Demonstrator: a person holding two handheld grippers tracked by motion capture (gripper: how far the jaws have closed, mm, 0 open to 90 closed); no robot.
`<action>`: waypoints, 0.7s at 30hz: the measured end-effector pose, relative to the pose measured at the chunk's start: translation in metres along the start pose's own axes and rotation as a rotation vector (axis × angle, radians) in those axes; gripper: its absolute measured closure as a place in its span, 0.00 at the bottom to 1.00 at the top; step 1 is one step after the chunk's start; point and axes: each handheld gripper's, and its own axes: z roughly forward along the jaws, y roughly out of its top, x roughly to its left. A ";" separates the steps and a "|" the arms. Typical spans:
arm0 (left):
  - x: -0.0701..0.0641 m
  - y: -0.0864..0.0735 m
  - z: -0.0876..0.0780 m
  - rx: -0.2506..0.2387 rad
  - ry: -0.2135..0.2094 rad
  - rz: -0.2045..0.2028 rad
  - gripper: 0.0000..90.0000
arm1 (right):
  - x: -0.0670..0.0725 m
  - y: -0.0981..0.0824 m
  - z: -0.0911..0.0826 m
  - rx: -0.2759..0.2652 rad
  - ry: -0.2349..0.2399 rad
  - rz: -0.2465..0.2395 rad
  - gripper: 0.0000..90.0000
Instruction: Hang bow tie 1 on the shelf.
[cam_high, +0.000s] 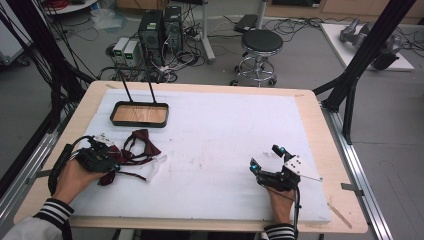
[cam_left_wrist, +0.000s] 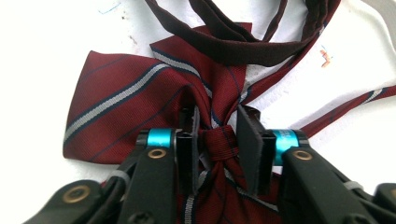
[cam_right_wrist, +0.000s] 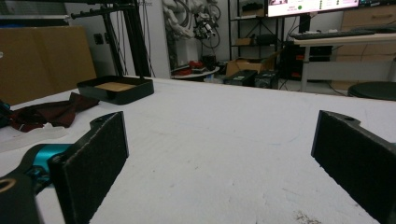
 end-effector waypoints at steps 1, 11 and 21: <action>-0.001 0.000 0.000 -0.002 0.004 0.000 0.79 | 0.000 0.000 0.000 0.000 0.000 0.000 0.03; -0.004 0.000 -0.001 -0.016 0.018 0.016 0.82 | 0.000 0.000 0.000 -0.001 0.000 -0.001 0.03; -0.008 0.001 -0.017 -0.096 0.017 0.039 0.82 | 0.000 0.000 0.000 0.001 0.001 0.003 0.03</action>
